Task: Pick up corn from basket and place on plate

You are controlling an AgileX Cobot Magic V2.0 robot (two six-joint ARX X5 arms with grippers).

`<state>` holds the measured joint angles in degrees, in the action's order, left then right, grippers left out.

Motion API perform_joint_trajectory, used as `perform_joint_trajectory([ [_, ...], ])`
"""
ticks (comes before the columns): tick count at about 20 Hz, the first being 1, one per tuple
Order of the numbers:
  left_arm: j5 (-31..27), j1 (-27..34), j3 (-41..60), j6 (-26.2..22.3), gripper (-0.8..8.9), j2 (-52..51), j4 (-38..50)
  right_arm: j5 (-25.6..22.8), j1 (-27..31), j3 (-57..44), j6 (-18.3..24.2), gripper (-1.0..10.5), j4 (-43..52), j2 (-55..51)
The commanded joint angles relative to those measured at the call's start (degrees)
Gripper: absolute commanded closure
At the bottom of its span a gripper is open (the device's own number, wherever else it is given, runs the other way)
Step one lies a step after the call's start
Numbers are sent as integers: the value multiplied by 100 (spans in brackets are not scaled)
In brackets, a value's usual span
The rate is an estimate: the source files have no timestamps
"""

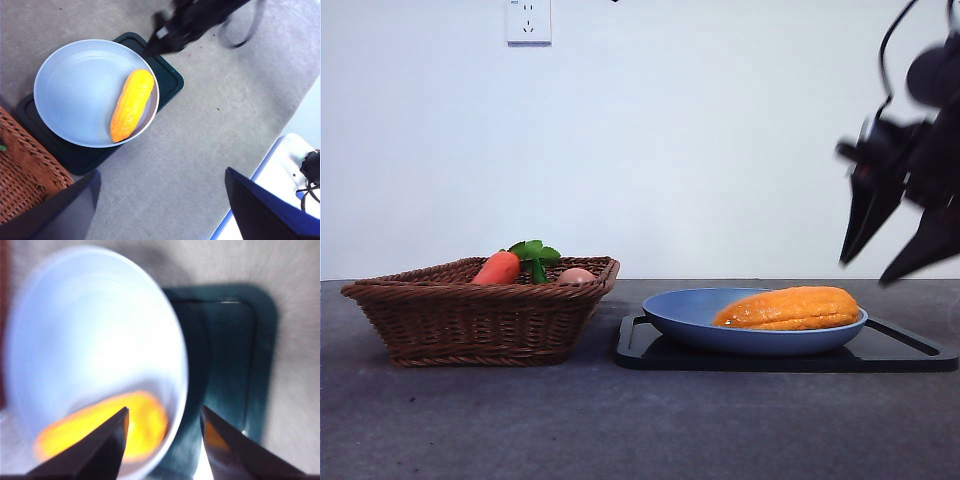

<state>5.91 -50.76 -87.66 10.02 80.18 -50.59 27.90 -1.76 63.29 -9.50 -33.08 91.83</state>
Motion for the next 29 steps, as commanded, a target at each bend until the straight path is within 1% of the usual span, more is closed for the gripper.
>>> perform_joint_trajectory([
  [1,-13,-63,-133,-26,410,33,44,13,13,127,385,710,-428,-568],
  [4,-13,-63,-133,-37,411,35,44,79,-72,127,625,711,-1261,-1604],
  [7,-15,-63,-133,-59,424,35,44,76,-404,127,811,726,-2055,-2601],
  [10,-15,-63,-133,-59,518,35,44,72,-793,127,826,741,-2691,-3414],
  [12,-15,-63,-133,-57,597,35,42,59,-992,127,826,780,-3062,-3812],
  [13,-15,-63,-133,-57,653,35,37,59,-1069,127,826,800,-3215,-3967],
  [16,-13,-63,-133,-59,814,35,24,57,-1217,127,918,918,-3495,-4295],
  [17,-13,-63,-133,-59,810,35,15,59,-1246,127,1003,946,-3517,-4367],
  [29,-13,-63,-133,-50,810,35,-28,57,-1257,125,973,945,-3220,-4439],
])
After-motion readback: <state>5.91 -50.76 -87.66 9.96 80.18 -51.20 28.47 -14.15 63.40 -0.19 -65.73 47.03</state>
